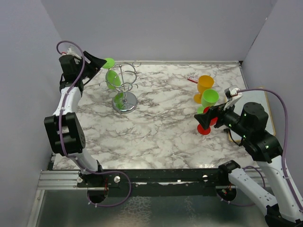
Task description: Take the wine glass off the wine glass rack
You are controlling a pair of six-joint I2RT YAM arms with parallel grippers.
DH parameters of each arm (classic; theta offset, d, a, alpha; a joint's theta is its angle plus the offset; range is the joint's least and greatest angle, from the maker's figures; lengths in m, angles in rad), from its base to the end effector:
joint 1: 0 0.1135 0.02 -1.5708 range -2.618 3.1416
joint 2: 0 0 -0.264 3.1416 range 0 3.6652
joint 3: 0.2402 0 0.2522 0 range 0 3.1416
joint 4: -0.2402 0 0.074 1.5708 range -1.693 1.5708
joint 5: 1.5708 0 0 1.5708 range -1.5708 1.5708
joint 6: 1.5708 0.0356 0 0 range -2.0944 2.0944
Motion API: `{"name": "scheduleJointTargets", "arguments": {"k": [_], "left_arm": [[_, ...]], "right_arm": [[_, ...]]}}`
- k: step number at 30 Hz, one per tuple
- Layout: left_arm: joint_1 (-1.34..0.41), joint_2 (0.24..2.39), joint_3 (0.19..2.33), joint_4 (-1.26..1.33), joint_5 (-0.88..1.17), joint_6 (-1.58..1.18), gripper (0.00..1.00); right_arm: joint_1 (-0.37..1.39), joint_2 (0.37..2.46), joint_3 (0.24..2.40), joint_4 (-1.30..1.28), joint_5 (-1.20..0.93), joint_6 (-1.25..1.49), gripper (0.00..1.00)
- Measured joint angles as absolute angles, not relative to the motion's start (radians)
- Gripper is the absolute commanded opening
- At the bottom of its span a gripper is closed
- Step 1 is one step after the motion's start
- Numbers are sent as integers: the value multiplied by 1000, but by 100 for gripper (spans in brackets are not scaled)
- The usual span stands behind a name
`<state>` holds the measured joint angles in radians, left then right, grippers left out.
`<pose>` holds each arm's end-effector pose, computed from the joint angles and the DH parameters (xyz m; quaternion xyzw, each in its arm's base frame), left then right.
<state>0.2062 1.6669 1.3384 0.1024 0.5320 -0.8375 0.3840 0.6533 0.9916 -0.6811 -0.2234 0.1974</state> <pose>0.3938 0.0639 0.3306 -0.2343 0.7360 -0.3821 0.5074 0.1119 0.0537 0.3753 -0.1396 0.8027 0.2514 0.5224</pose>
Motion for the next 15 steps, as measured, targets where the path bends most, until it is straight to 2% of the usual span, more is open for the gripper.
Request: {"name": "scheduleJointTargets", "arguments": {"k": [6, 15], "left_arm": [[206, 1729, 1338, 156, 560, -895, 61], [206, 1757, 1338, 205, 579, -953, 40]], "right_arm": [[384, 663, 992, -680, -223, 197, 100], [384, 663, 992, -680, -223, 198, 100]]}}
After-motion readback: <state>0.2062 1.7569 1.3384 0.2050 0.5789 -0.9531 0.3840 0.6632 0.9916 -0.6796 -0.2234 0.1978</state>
